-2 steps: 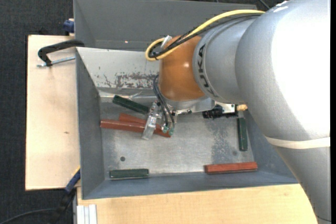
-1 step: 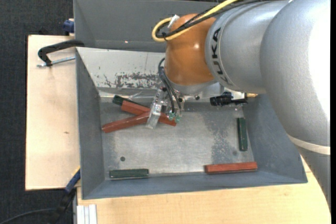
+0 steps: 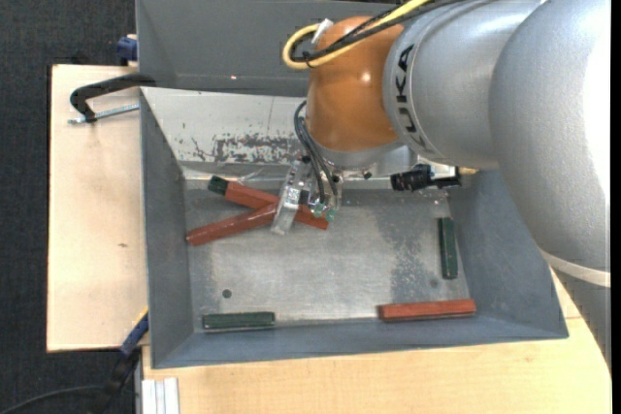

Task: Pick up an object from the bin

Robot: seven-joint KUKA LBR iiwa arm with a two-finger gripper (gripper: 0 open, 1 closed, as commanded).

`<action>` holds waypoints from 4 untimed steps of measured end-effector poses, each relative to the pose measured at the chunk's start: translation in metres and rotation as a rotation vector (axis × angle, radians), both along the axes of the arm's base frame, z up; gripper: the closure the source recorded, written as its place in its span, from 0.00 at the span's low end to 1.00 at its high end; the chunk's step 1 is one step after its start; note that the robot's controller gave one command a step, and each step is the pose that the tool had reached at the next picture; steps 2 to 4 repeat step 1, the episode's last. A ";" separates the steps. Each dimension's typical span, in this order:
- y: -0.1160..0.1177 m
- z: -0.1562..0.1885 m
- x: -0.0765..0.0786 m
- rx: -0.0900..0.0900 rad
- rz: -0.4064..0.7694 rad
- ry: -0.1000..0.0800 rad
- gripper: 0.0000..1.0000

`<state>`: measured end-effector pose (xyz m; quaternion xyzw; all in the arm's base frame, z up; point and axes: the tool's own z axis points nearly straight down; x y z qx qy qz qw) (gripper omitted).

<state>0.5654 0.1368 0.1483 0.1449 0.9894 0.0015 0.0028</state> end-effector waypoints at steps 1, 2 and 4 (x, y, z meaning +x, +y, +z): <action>0.000 0.025 0.002 0.000 0.001 -0.001 1.00; 0.000 0.025 0.002 0.000 0.001 -0.001 1.00; 0.000 0.025 0.002 0.000 0.001 -0.001 1.00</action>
Offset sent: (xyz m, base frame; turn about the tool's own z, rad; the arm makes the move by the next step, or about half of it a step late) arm 0.0001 -0.0003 0.0221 0.0000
